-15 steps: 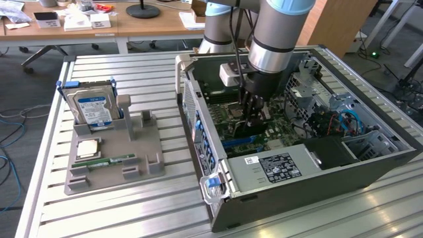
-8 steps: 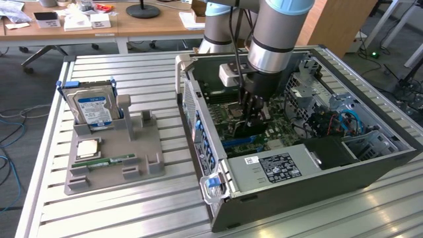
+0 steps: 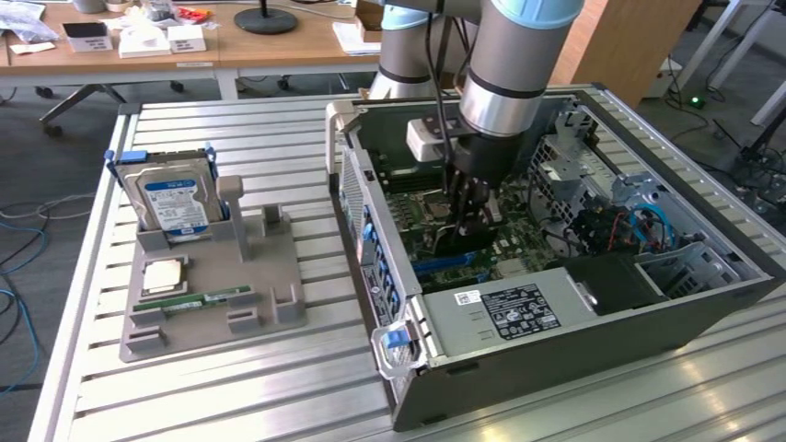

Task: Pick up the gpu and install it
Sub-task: 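Insert the gpu into the slot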

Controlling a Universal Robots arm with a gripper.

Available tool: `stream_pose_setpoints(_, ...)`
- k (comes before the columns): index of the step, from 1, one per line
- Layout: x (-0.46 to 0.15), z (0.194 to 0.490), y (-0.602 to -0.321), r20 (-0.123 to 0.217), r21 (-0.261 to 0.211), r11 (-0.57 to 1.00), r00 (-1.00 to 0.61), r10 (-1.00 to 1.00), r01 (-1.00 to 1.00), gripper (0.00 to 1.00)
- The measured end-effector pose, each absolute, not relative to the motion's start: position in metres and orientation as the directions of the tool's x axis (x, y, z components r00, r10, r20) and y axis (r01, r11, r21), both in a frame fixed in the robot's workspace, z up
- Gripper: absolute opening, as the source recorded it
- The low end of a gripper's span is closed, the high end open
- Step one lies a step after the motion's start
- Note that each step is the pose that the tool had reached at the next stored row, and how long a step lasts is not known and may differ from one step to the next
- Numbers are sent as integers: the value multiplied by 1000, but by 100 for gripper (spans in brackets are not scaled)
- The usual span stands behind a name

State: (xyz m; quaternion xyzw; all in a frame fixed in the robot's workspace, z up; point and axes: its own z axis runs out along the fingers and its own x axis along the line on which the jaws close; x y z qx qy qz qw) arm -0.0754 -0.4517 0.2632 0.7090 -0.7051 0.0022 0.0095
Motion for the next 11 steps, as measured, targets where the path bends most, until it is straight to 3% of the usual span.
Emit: stream_pose_setpoints(11, -76, 261, -452, 17, 10, -5, 6, -1000, -1000, 26)
